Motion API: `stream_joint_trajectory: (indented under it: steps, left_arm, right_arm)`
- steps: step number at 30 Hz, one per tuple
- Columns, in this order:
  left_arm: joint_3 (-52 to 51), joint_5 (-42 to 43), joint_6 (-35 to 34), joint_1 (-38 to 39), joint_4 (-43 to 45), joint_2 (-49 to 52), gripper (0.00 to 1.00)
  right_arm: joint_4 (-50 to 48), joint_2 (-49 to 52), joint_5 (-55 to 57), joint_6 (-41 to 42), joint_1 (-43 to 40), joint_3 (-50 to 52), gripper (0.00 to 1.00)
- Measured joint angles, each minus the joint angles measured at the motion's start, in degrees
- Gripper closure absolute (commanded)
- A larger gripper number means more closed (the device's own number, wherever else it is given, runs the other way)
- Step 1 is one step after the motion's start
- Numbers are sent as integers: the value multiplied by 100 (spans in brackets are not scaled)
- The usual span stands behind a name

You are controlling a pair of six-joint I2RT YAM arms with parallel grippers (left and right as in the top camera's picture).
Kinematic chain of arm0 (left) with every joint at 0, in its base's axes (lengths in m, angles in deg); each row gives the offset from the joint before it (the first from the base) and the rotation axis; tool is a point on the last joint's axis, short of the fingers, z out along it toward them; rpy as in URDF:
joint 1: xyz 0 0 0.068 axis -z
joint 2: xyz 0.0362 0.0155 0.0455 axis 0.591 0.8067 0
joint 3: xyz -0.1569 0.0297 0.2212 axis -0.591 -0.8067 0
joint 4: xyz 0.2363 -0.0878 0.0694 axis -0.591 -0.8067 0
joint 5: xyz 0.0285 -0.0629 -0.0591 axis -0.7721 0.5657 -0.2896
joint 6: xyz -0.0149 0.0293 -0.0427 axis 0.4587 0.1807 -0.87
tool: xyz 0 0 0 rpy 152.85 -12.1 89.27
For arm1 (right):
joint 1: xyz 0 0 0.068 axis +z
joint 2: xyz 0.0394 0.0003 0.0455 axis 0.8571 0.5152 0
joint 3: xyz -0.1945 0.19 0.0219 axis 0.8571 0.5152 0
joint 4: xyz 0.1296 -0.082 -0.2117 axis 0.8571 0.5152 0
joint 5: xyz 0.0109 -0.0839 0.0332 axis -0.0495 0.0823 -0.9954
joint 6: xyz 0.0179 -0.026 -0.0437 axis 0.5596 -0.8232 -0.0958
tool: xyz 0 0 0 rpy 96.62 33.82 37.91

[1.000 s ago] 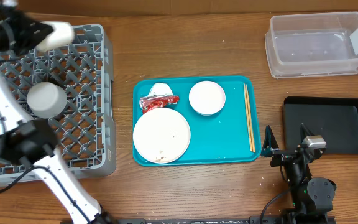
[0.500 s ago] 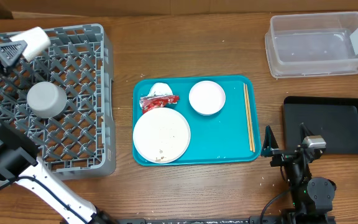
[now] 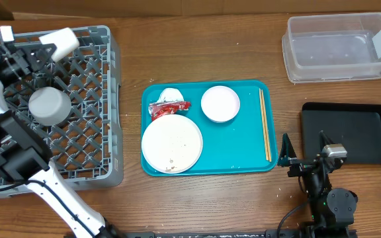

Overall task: Sort waste into correct bins and load items into the dishwasher
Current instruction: 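Carry the white cup to the back of the dish rack, then place the white cup upside down in the rack and release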

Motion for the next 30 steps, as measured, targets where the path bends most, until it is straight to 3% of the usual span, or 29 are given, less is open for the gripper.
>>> stream_joint_trajectory:
  steps: [10,19,30]
  left_arm:
    - [-138,-511,177,470,505,0,96]
    - [-142,-1237,216,424,586,0,96]
    - [-149,-1384,216,387,632,20,96]
  right_arm:
    - [4,0,0,0,0,0,0]
    - [-2,0,0,0,0,0,0]
    - [2,0,2,0,0,0,1]
